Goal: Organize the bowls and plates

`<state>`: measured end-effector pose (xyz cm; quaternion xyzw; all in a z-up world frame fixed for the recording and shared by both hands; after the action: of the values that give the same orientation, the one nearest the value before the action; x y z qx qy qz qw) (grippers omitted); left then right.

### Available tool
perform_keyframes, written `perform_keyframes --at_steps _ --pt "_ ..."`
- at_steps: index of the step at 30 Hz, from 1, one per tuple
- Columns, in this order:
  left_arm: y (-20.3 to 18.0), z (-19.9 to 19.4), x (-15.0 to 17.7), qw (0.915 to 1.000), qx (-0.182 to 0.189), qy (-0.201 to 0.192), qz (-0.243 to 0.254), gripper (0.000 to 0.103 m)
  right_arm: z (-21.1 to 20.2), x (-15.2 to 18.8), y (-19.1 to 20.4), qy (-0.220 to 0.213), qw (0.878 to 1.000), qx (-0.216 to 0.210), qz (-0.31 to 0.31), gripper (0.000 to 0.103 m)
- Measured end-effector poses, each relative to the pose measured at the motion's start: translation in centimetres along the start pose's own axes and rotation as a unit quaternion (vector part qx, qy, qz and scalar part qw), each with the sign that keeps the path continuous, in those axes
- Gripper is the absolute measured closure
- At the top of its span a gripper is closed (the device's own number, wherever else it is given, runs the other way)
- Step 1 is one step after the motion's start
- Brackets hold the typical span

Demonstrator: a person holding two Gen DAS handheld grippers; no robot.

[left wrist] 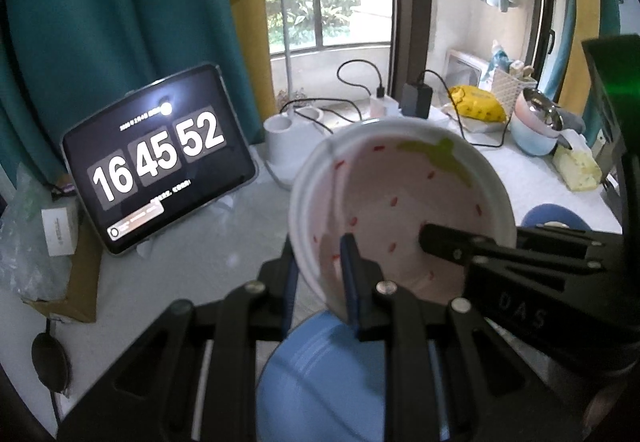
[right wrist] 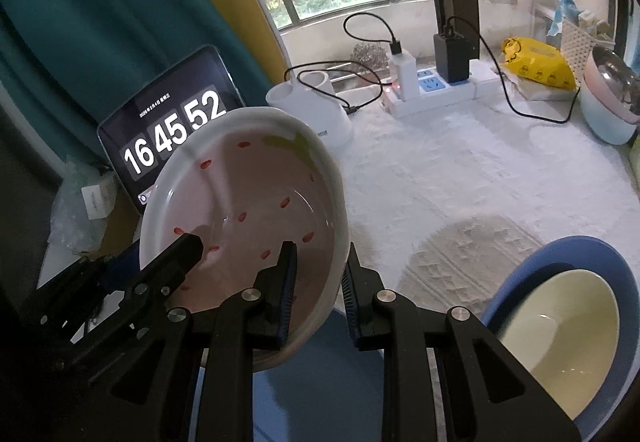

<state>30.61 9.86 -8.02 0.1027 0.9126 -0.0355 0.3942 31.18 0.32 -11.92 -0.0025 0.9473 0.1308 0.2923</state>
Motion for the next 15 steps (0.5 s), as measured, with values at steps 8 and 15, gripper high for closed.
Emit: perform_keyframes --at_steps 8,15 --pt "-2.3 -1.4 -0.7 0.9999 0.008 -0.014 0.005 0.082 -2.4 -0.3 -1.4 -0.018 1.000 -0.002 0.009 0.080" --pt "-4.7 -2.2 -1.5 0.9995 0.012 -0.026 0.014 0.082 -4.1 -0.3 -3.2 -0.028 0.999 -0.004 0.018 0.080"
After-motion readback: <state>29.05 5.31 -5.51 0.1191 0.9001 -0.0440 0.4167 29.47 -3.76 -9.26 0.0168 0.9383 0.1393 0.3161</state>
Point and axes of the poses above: each gripper's, at about its wrist camera, not at the fingertips, and z roughly the way its jaws point, y to its left, x to its underside, the point moved 8 cm from there along z, roughly the way its jaws point, and after that the axes turned 2 degrees about x, right-handed, at the moved point
